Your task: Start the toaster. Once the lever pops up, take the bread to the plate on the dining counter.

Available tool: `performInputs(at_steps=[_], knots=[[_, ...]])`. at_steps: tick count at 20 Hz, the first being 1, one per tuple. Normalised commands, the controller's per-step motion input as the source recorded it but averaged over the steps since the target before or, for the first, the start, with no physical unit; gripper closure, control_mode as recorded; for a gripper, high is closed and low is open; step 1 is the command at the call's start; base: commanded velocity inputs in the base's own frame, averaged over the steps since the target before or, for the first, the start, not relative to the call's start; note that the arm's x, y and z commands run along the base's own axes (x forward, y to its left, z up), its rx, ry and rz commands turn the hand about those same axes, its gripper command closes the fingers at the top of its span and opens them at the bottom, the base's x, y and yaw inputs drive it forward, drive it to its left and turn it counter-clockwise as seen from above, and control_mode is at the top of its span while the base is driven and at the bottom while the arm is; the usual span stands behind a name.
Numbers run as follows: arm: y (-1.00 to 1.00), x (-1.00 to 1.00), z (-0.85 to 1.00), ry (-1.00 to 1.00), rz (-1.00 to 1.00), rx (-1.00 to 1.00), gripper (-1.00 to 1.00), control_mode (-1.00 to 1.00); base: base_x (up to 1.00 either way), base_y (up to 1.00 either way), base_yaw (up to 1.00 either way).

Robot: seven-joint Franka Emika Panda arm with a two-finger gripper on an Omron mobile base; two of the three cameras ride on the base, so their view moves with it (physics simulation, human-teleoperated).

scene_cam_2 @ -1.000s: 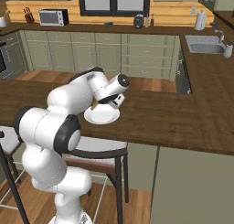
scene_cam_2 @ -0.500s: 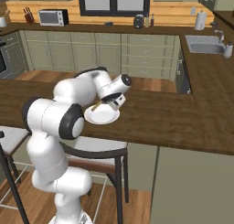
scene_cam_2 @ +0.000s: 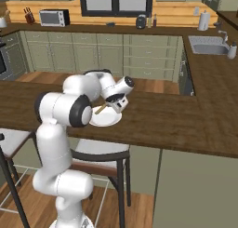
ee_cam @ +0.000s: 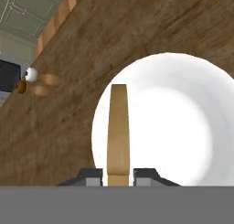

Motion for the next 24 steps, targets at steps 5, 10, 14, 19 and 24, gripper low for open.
performInputs(at_steps=[5, 10, 14, 19, 24], knots=[[0.12, 0.46, -0.38, 0.03, 0.0, 0.0, 1.0, -1.0, 0.0, 0.0, 0.0], [0.04, 0.34, -0.42, 0.01, 0.0, 0.0, 1.0, -1.0, 0.0, 0.0, 0.0], [0.13, 0.03, -0.57, 0.0, 0.0, -0.01, 1.0, -1.0, 0.0, 0.0, 0.0], [0.39, -0.04, -0.61, 0.0, 0.0, -0.07, -1.0, -1.0, 0.0, 0.0, 0.0], [0.46, -0.13, -0.34, 0.0, 0.0, -0.07, -1.0, -1.0, 0.0, 0.0, 0.0]])
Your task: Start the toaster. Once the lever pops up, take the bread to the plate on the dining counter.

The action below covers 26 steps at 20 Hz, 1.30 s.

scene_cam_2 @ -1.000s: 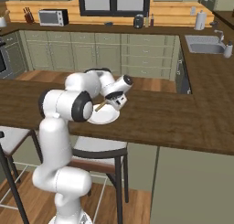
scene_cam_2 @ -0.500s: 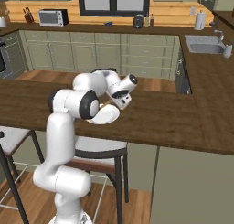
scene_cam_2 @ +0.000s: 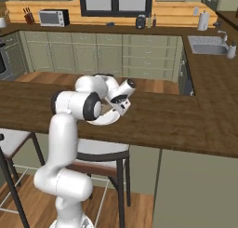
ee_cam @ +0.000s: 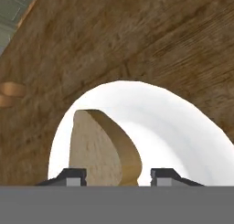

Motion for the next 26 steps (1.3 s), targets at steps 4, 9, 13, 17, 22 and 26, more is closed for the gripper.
performInputs(at_steps=[4, 9, 13, 17, 22, 26], knots=[[0.12, -0.4, 0.0, 0.0, 0.0, -0.02, -1.0, -1.0, 0.0, 0.0, 0.0], [-0.21, -0.57, 0.76, 0.0, 0.0, 0.0, -1.0, -1.0, 0.0, 0.0, 0.0], [-0.24, -0.73, 1.0, -0.01, 0.0, 0.0, -1.0, -1.0, 0.0, 0.0, 0.0], [-0.02, -0.99, 0.49, -0.12, 0.01, -0.08, -1.0, -1.0, 0.0, 0.0, 0.0], [0.0, -1.0, 0.81, -0.32, 0.01, -0.17, -1.0, -1.0, 0.0, 0.0, 0.0], [0.0, -1.0, 0.72, -0.27, 0.0, -0.14, -1.0, -1.0, 0.0, 0.0, 0.0]])
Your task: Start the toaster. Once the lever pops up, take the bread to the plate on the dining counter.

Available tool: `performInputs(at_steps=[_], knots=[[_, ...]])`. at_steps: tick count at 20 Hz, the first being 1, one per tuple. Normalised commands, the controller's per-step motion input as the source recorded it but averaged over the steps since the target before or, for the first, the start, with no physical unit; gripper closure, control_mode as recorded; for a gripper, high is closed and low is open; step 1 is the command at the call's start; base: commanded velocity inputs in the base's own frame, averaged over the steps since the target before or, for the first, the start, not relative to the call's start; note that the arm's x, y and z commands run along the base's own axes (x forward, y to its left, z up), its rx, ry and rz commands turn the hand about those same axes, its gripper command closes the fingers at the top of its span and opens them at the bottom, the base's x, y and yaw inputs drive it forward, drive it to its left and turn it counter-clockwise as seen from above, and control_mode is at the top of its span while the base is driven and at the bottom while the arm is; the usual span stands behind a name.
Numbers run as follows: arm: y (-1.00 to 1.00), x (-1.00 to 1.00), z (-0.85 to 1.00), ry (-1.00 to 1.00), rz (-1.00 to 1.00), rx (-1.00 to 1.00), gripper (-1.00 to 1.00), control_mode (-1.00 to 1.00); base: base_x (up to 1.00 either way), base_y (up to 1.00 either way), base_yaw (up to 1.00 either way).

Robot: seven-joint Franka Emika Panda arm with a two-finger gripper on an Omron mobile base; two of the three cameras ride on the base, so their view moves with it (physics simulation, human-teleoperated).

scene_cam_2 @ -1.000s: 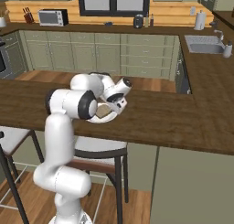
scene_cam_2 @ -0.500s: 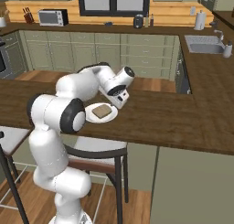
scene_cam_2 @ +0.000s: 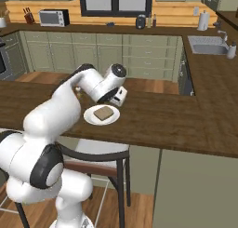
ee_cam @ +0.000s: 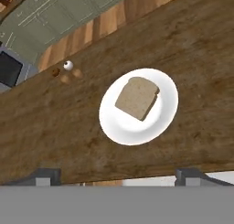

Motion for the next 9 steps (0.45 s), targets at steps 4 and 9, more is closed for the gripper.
performInputs(at_steps=[4, 9], knots=[[0.0, -1.0, 0.51, -0.32, 0.0, -0.1, -1.0, -1.0, 0.0, 0.0, 0.0], [0.0, -0.91, 0.52, -0.35, 0.0, -0.07, -1.0, -1.0, 0.0, 0.0, 0.0]])
